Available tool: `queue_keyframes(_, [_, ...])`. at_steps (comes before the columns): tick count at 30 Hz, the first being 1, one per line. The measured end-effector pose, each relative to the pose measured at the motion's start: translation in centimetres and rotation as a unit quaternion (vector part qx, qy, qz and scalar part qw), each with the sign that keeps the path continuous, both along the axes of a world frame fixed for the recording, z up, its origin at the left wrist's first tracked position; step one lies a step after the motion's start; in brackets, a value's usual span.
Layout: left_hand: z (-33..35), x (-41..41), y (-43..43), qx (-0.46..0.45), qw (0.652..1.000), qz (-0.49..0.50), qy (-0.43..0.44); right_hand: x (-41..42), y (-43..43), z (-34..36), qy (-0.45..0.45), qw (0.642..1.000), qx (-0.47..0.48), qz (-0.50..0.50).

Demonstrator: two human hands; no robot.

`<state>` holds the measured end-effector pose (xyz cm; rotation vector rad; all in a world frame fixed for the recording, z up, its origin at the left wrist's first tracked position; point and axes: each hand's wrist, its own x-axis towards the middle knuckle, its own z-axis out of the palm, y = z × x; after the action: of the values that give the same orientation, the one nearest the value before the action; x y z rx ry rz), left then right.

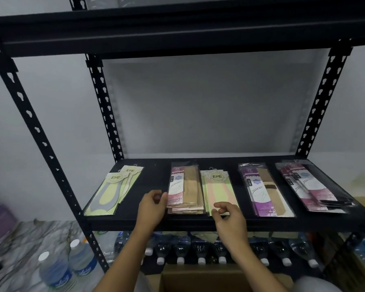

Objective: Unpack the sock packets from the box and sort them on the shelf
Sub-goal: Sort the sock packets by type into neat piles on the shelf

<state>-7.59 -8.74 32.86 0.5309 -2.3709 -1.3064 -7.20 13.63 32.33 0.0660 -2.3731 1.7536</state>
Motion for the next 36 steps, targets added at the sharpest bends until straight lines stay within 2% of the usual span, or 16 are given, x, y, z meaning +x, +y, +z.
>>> queue_keyframes(10, [-0.5,4.6,-6.2,0.045,0.993,0.085,0.071,1.0,-5.0,-0.2,-0.005,0.997,-0.005,0.08])
queue_keyframes(15, [-1.3,6.9,-9.5,0.021,0.987,0.147,0.069,1.7,-8.8,0.1,0.013,0.993,0.008,0.119])
queue_keyframes(22, [-2.7,7.7,-12.0,0.005,0.985,0.171,0.036,1.8,-14.1,0.3,0.016,0.985,0.025,0.17])
queue_keyframes(26, [-3.7,7.4,-12.7,0.083,0.967,0.238,0.029,0.5,-17.5,0.3,0.012,0.979,0.083,0.187])
queue_keyframes(30, [-4.0,6.4,-13.2,0.196,0.932,0.303,0.034,-1.4,-20.9,0.4,-0.024,0.975,0.121,0.187])
queue_keyframes(36, [-4.7,4.7,-13.9,0.306,0.892,0.332,0.027,-5.2,-25.2,0.4,-0.047,0.958,0.221,0.175])
